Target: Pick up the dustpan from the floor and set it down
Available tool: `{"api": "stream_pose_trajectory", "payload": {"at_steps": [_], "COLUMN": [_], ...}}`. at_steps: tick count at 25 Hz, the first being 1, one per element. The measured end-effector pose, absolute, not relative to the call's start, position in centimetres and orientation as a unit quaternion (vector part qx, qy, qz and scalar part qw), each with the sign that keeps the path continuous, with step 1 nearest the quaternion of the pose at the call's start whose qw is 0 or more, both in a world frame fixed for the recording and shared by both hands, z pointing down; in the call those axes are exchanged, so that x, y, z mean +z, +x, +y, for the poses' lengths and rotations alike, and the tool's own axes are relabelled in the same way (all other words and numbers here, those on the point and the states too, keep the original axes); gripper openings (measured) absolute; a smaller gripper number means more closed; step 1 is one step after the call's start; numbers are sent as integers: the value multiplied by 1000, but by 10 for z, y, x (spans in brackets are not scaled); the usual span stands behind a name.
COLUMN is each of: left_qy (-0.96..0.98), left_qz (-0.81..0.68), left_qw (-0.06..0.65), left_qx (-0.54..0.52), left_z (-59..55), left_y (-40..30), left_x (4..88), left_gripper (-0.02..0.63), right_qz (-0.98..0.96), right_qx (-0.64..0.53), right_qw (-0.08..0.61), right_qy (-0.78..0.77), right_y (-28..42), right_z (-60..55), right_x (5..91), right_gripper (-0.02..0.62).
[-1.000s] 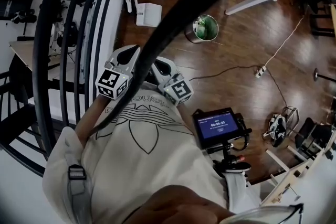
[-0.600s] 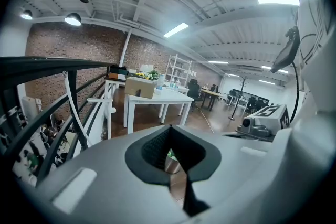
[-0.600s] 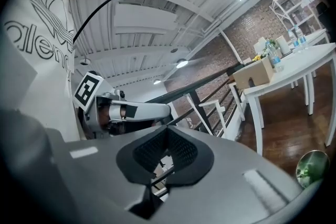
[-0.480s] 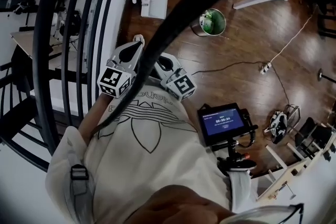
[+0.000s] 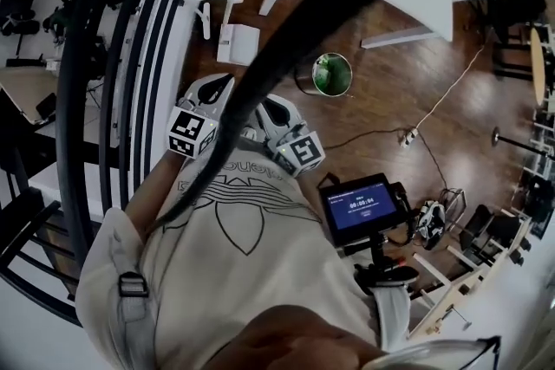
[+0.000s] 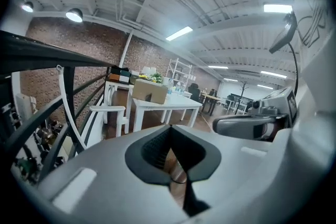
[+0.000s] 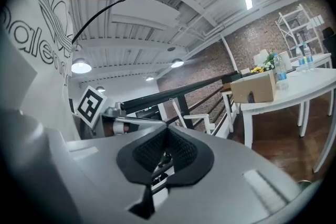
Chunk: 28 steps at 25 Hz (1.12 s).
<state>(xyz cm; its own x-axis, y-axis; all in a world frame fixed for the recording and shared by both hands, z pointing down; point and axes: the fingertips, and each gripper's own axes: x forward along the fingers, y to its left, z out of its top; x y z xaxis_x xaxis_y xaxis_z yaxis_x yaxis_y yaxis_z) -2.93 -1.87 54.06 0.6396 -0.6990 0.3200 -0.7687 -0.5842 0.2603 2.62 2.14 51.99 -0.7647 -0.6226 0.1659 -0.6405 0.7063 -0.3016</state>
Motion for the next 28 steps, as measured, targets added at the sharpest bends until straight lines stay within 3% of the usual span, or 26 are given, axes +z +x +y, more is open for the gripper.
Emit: {"api": "stream_pose_trajectory", "payload": {"at_steps": [7,8,9,10,13,20,22,24,28], "left_qy": [889,886,881,874,856,867,860,845,839], "left_qz": [-416,-419,-422,-426,-444,-434,-433,-444,-448], "left_qw": [134,129,131,137,143,112,128,140,157], "left_qx": [135,150,169,190,220,217,240,262,265], "left_z": [-112,-123,-135,-147,-184,-260,-273,-280,-278], "left_y": [-70,-73,-76,-80,-85,-45,-44,-48,-41], "left_x": [599,613,632,652,688,712,734,749,707], "left_gripper": [21,82,219,285,337,331,266,56,57], "right_qz": [-914,-910,-905,-899,-878,-821,-809,-807,-818], "right_qx": [217,226,234,242,279,361,368,367,349], "right_qw": [36,39,41,43,55,69,66,60,36], "right_qy": [342,347,354,362,385,437,454,460,456], "right_y": [2,5,10,17,33,67,73,72,74], "right_z": [15,15,13,12,17,46,44,42,34], "right_x": [521,523,527,531,542,551,559,570,559], "right_gripper": [2,2,2,2,2,2,2,2,2]}}
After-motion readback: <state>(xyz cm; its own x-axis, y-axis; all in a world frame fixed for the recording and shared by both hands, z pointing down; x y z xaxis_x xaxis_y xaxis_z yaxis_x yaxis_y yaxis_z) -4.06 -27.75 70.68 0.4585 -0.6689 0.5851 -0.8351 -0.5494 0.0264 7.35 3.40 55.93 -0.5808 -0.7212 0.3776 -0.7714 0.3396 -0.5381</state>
